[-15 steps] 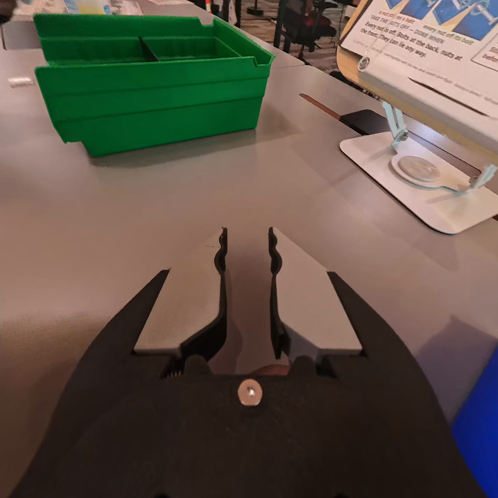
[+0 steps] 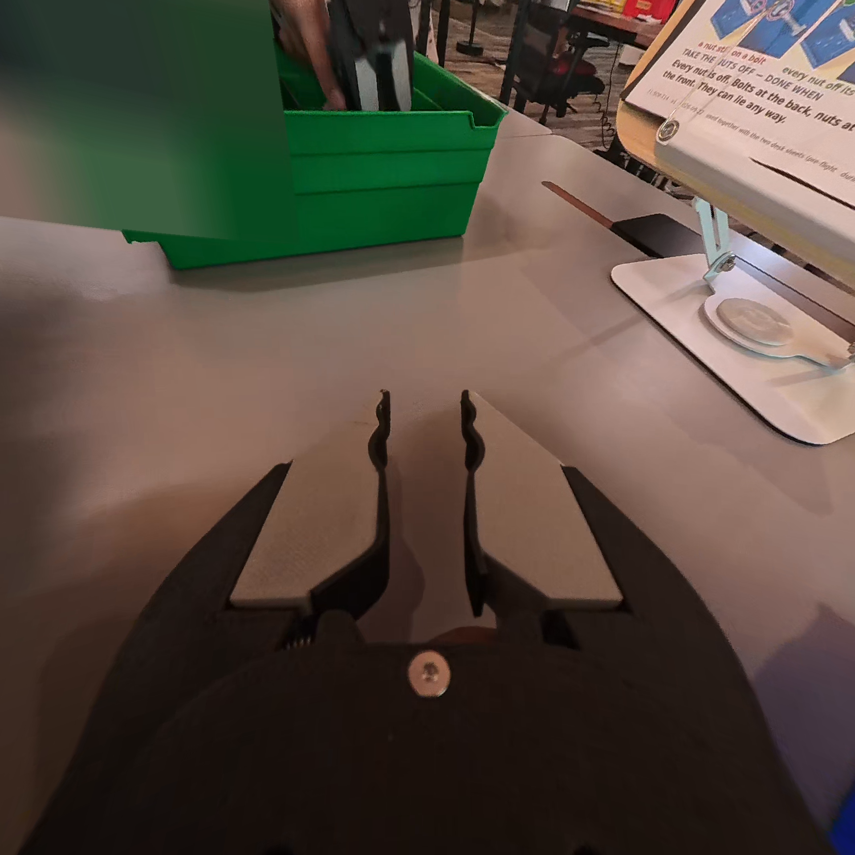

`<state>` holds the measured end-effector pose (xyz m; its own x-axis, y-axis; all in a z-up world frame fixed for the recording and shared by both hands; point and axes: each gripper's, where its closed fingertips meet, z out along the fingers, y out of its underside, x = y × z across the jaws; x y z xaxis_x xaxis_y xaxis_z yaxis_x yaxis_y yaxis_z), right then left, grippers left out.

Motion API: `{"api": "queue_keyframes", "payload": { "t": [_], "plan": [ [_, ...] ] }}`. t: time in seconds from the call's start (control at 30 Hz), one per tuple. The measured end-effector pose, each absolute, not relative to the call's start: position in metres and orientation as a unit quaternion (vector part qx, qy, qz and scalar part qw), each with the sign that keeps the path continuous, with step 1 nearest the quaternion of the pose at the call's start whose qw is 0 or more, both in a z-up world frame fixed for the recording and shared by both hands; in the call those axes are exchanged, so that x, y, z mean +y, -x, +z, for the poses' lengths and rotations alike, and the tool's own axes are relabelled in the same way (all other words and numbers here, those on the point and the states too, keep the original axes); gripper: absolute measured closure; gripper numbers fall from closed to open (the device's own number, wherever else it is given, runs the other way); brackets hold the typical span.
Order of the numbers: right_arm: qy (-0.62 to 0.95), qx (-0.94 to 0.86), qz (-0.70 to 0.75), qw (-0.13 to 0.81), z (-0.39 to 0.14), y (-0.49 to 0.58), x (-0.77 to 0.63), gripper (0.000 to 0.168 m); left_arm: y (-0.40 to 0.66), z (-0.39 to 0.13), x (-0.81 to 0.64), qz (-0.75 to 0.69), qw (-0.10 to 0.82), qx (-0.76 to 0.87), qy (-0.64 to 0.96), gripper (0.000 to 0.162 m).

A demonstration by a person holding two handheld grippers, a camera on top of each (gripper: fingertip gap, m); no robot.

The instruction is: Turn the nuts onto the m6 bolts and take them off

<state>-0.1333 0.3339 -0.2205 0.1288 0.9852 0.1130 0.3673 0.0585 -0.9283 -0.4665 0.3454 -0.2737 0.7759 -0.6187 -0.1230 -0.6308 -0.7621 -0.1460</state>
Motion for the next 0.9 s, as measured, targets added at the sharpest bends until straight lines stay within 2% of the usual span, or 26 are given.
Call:
{"api": "queue_keyframes", "payload": {
  "t": [0.03, 0.13, 0.27, 0.3, 0.37, 0.43, 0.5, 0.57, 0.67, 0.77, 0.9],
  "plan": [
    [0.596, -0.566, 0.339, 0.459, -0.219, 0.132, 0.334, 0.141, 0.469, -0.283, 0.342, 0.036, 0.066, 0.341, 0.937, 0.126],
    [0.588, -0.563, 0.344, 0.468, -0.211, 0.128, 0.331, 0.142, 0.452, -0.285, 0.352, -0.007, 0.094, 0.339, 0.936, 0.14],
    [0.576, -0.562, 0.361, 0.471, -0.201, 0.126, 0.324, 0.142, 0.458, -0.283, 0.352, 0.052, 0.104, 0.331, 0.937, 0.158],
    [0.576, -0.56, 0.368, 0.468, -0.2, 0.125, 0.322, 0.142, 0.457, -0.276, 0.349, 0.069, 0.116, 0.336, 0.932, 0.158],
    [0.58, -0.557, 0.387, 0.452, -0.199, 0.124, 0.317, 0.142, 0.442, -0.244, 0.351, 0.079, 0.193, 0.328, 0.921, 0.158],
    [0.581, -0.55, 0.41, 0.437, -0.196, 0.125, 0.313, 0.14, 0.406, -0.191, 0.355, 0.05, 0.317, 0.31, 0.895, 0.158],
    [0.573, -0.541, 0.435, 0.435, -0.186, 0.128, 0.308, 0.14, 0.342, -0.133, 0.344, -0.033, 0.443, 0.315, 0.839, 0.158],
    [0.558, -0.527, 0.473, 0.433, -0.169, 0.133, 0.3, 0.14, 0.274, -0.092, 0.322, -0.129, 0.523, 0.314, 0.782, 0.158],
    [0.53, -0.488, 0.547, 0.428, -0.135, 0.142, 0.286, 0.137, 0.203, -0.07, 0.296, -0.196, 0.592, 0.3, 0.721, 0.159],
    [0.501, -0.46, 0.596, 0.427, -0.113, 0.145, 0.273, 0.133, 0.16, -0.067, 0.28, -0.268, 0.619, 0.269, 0.687, 0.159],
    [0.479, -0.448, 0.626, 0.422, -0.101, 0.144, 0.262, 0.145, 0.13, -0.072, 0.265, -0.361, 0.615, 0.232, 0.662, 0.159]
  ]
}}
